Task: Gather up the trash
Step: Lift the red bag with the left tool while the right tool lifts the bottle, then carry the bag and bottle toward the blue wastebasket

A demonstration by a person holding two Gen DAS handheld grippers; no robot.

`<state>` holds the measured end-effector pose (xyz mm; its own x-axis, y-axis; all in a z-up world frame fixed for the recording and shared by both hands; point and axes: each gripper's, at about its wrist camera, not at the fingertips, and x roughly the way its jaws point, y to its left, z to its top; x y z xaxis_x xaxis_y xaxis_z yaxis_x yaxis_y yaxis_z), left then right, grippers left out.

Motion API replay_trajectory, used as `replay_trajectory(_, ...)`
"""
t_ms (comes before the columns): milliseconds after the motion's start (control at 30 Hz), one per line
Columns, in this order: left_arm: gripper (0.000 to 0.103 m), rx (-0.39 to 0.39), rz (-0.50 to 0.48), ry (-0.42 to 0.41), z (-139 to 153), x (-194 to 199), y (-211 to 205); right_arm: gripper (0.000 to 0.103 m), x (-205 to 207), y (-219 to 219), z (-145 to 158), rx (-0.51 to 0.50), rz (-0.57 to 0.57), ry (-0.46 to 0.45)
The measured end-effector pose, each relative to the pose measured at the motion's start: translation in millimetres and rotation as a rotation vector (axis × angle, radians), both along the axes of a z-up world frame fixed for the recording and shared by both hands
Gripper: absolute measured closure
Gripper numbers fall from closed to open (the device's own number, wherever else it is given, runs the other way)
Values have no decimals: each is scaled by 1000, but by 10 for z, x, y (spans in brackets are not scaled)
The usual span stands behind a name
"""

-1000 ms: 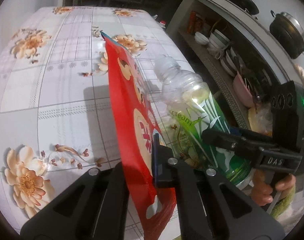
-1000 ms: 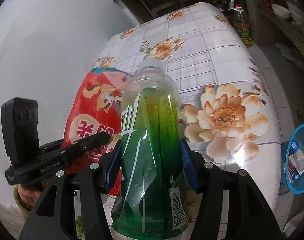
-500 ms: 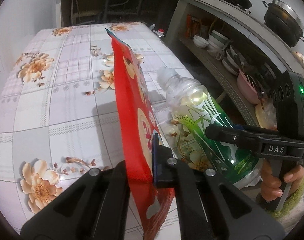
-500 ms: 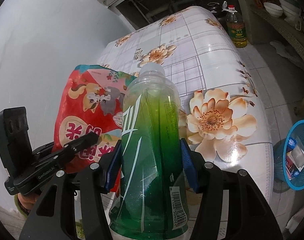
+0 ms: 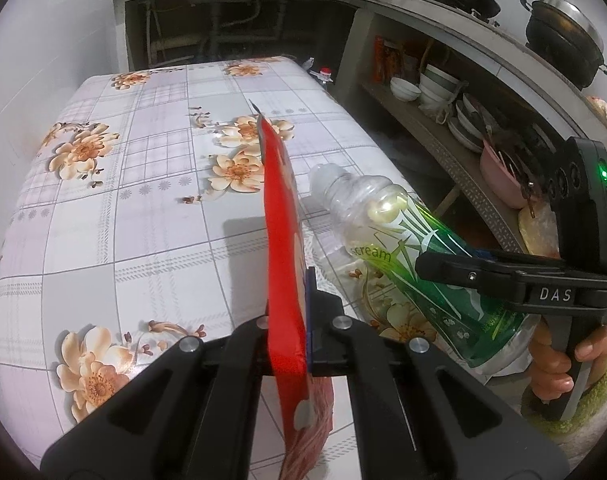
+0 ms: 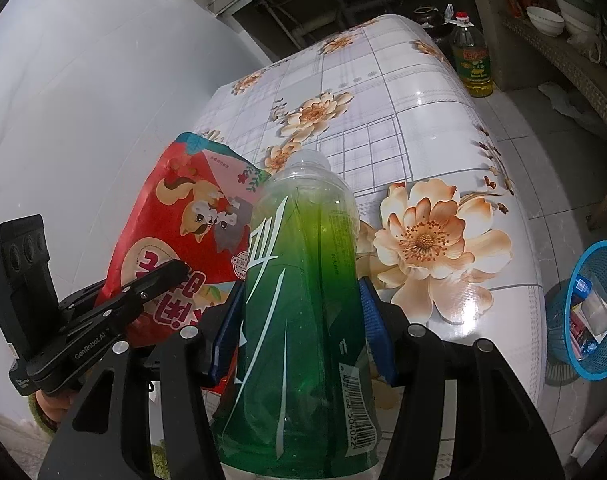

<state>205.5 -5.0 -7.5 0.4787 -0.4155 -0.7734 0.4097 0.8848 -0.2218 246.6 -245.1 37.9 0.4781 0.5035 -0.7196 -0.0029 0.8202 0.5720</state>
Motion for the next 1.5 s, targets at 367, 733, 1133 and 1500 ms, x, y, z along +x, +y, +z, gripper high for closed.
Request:
replay_trajectory(367,103,-95,-39,-12,146,10,12,49,-153,-122,116,35,-70,-42)
replay_trajectory(733,103,-152,-258,-22,411,76,-874,49,-746,-910,245,81,-300,-133)
replay_trajectory(1133,103,-236,-553,171,66,-3,-2776,49,-1939,-2321,-297,46,-775,-7)
replay_trajectory(1500,103,-69,-623,294,-791,-41,-3906,49,-2283,-3036,-1797,150,-1046,295)
